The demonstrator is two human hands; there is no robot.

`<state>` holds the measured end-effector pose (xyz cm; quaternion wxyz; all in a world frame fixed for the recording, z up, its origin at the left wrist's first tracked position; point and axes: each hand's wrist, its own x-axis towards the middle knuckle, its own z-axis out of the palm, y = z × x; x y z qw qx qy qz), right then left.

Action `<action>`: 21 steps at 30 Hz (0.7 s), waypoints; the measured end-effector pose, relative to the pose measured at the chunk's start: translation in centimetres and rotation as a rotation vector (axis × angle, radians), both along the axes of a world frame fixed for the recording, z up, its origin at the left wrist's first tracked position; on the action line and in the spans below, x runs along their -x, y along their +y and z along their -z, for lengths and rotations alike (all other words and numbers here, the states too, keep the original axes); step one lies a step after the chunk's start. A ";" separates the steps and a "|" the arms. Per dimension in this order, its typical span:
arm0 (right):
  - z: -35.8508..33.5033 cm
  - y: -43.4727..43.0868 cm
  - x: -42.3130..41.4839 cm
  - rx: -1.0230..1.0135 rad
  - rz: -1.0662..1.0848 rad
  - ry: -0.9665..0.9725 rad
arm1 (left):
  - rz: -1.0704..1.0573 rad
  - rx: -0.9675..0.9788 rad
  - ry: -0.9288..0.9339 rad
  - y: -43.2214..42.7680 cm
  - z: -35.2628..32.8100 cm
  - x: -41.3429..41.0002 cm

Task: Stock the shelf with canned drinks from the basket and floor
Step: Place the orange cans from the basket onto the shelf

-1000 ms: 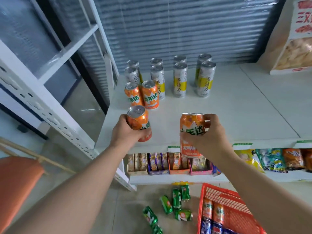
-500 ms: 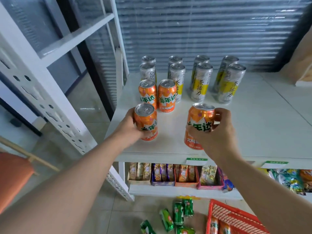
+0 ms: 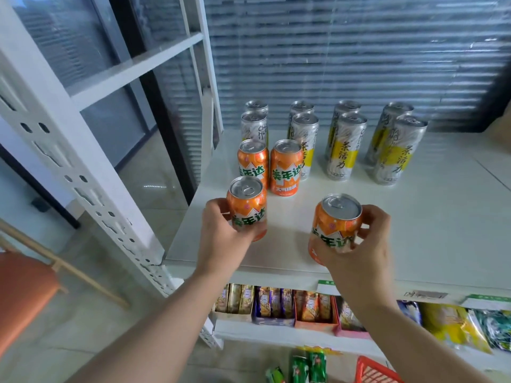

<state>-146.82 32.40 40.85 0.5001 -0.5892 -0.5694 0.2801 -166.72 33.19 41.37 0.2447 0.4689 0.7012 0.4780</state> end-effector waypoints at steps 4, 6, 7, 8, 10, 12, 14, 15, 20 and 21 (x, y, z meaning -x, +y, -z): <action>0.4 -0.1 -0.1 -0.005 -0.008 0.003 | -0.087 -0.012 0.050 1.2 -0.2 -0.8; 0.4 -0.1 -0.1 -0.001 -0.018 0.014 | -0.106 0.000 0.069 1.9 -0.5 -1.1; 0.5 -0.1 -0.1 -0.002 -0.021 0.019 | -0.115 0.008 0.076 2.2 -0.6 -1.2; 0.5 -0.1 -0.1 -0.002 -0.024 0.020 | -0.125 0.016 0.079 2.5 -0.7 -1.3; 0.7 0.0 0.0 -0.006 -0.026 0.020 | -0.139 0.029 0.079 3.2 -0.9 -1.3; 0.9 0.0 -0.1 -0.012 -0.026 0.023 | -0.143 0.045 0.085 3.9 -0.9 -1.3; 1.0 0.0 0.0 -0.018 -0.023 0.027 | -0.143 0.064 0.102 4.4 -1.0 -1.0; 1.1 0.1 0.0 -0.021 -0.021 0.033 | -0.141 0.074 0.113 4.6 -1.0 -0.9; 1.4 0.1 0.0 0.002 -0.023 0.075 | -0.125 0.091 0.149 4.9 -1.2 -0.6; 1.4 0.2 0.0 0.004 -0.024 0.080 | -0.122 0.091 0.150 4.9 -1.2 -0.6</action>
